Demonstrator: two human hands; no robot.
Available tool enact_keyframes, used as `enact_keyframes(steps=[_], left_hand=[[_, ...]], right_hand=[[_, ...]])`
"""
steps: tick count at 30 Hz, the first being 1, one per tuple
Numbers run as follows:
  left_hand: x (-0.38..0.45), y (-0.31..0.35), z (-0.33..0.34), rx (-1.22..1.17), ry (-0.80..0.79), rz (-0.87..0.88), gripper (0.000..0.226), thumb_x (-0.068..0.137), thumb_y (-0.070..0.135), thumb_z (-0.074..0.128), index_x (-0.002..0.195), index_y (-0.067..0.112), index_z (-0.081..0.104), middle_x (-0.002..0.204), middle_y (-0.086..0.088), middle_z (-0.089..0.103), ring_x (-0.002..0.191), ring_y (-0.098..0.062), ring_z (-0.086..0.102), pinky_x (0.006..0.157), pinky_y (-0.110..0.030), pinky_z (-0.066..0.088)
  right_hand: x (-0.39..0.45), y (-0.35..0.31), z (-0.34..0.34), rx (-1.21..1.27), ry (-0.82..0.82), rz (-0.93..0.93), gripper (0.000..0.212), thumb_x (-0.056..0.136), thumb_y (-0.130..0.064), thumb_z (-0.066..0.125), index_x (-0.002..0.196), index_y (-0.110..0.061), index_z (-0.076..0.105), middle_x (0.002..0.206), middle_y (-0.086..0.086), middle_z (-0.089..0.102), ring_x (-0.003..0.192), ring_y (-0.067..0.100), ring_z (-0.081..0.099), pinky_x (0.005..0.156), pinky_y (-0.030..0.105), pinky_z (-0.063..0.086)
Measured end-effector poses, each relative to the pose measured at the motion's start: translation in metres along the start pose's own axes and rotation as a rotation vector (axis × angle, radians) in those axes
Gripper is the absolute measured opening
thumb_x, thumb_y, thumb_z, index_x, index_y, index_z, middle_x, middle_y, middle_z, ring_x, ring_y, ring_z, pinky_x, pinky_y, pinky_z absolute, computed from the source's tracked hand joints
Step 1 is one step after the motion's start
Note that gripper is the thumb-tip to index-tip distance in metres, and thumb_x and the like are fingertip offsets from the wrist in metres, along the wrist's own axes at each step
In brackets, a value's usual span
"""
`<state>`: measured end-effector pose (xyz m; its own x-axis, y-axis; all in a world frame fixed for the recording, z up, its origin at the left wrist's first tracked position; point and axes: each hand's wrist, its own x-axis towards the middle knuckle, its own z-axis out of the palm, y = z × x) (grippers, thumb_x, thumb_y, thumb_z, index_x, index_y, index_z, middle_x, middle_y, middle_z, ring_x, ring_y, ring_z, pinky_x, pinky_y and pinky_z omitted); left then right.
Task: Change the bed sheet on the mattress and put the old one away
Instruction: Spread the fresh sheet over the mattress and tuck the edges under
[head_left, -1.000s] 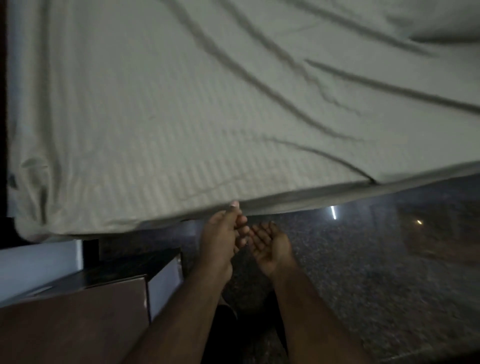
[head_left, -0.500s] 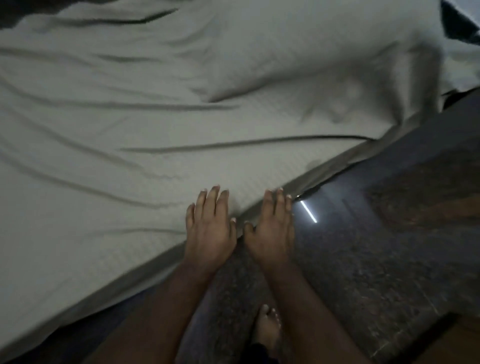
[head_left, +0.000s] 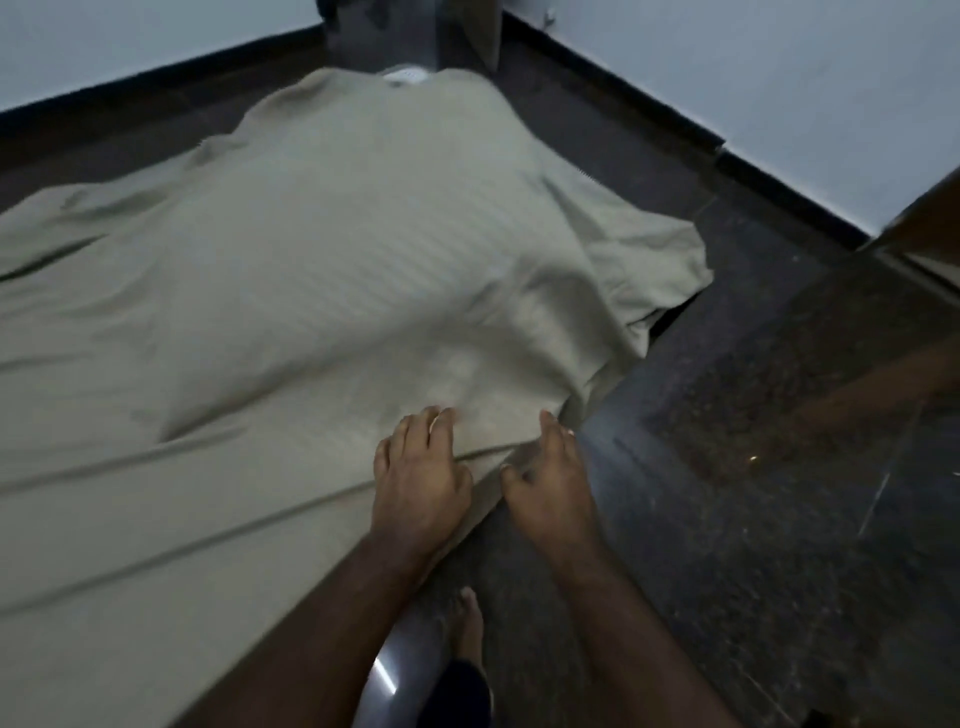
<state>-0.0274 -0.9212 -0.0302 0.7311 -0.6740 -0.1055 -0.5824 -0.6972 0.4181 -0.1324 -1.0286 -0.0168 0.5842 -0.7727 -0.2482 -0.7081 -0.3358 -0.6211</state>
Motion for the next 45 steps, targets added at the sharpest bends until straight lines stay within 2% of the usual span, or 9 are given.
enact_keyframes(steps=[4,10,20,25,30,33,40,42,45], left_hand=[[0.106,0.058,-0.009,-0.022,0.084,0.035,0.061,0.090,0.036,0.058,0.148,0.026,0.041,0.143,0.000,0.049,0.131,-0.026,0.044,0.104,-0.044,0.037],[0.221,0.098,-0.043,-0.083,0.338,0.049,0.046,0.082,0.036,0.053,0.126,0.028,0.059,0.120,0.003,0.061,0.110,-0.026,0.055,0.090,-0.044,0.046],[0.390,0.105,-0.106,-0.131,0.508,-0.066,0.037,0.087,0.030,0.052,0.123,0.026,0.062,0.111,0.003,0.063,0.107,-0.024,0.060,0.089,-0.044,0.046],[0.467,0.111,-0.104,-0.065,0.361,-0.269,0.040,0.095,0.039,0.050,0.135,0.031,0.049,0.118,-0.001,0.065,0.107,-0.030,0.063,0.088,-0.041,0.047],[0.453,0.097,-0.052,-0.125,0.223,-0.482,0.045,0.092,0.054,0.051,0.134,0.043,0.039,0.099,-0.008,0.073,0.095,-0.036,0.069,0.078,-0.040,0.052],[0.426,0.089,-0.016,-0.196,0.199,-0.539,0.045,0.091,0.052,0.054,0.132,0.045,0.036,0.089,-0.002,0.073,0.088,-0.034,0.070,0.072,-0.039,0.053],[0.444,0.079,0.019,-0.171,0.225,-0.554,0.048,0.089,0.047,0.058,0.133,0.046,0.038,0.095,0.004,0.073,0.088,-0.029,0.070,0.072,-0.037,0.051],[0.448,0.083,0.017,-0.161,0.225,-0.536,0.047,0.090,0.048,0.057,0.134,0.047,0.040,0.095,0.004,0.073,0.088,-0.028,0.070,0.073,-0.037,0.052],[0.457,0.075,0.004,-0.287,0.200,-0.552,0.042,0.089,0.061,0.045,0.129,0.047,0.049,0.084,0.005,0.072,0.084,-0.023,0.069,0.073,-0.037,0.054]], right_hand=[[0.099,-0.002,-0.054,0.109,0.071,0.064,0.081,0.090,-0.024,0.070,0.157,-0.012,0.027,0.157,0.013,0.038,0.143,0.027,0.038,0.111,0.028,0.030],[0.223,-0.029,-0.102,0.326,0.147,0.039,0.075,0.090,-0.033,0.072,0.153,-0.017,0.035,0.151,0.003,0.049,0.137,0.019,0.047,0.114,0.034,0.036],[0.441,-0.099,-0.115,0.623,-0.082,-0.060,0.077,0.091,-0.037,0.071,0.155,-0.017,0.033,0.151,0.005,0.047,0.135,0.011,0.047,0.116,0.038,0.038],[0.524,-0.109,-0.097,0.542,-0.259,-0.090,0.087,0.086,-0.048,0.070,0.157,-0.021,0.027,0.157,0.004,0.040,0.142,0.014,0.041,0.119,0.041,0.033],[0.599,-0.121,-0.082,0.451,-0.281,-0.076,0.078,0.093,-0.043,0.067,0.156,-0.014,0.031,0.156,0.008,0.042,0.142,0.019,0.042,0.119,0.035,0.031],[0.630,-0.116,-0.067,0.352,-0.285,-0.021,0.079,0.092,-0.049,0.065,0.155,-0.012,0.034,0.154,0.009,0.045,0.140,0.023,0.045,0.112,0.027,0.032],[0.662,-0.096,-0.019,0.267,-0.256,0.106,0.096,0.072,-0.064,0.076,0.143,-0.006,0.045,0.140,0.017,0.052,0.132,0.032,0.050,0.112,0.040,0.040],[0.663,-0.108,-0.021,0.247,-0.297,0.153,0.082,0.081,-0.055,0.072,0.140,-0.004,0.048,0.134,0.017,0.057,0.122,0.029,0.056,0.100,0.031,0.046],[0.654,-0.152,-0.038,0.477,-0.436,0.091,0.038,0.094,-0.021,0.053,0.125,-0.003,0.067,0.108,0.009,0.071,0.085,0.019,0.067,0.075,0.023,0.051]])
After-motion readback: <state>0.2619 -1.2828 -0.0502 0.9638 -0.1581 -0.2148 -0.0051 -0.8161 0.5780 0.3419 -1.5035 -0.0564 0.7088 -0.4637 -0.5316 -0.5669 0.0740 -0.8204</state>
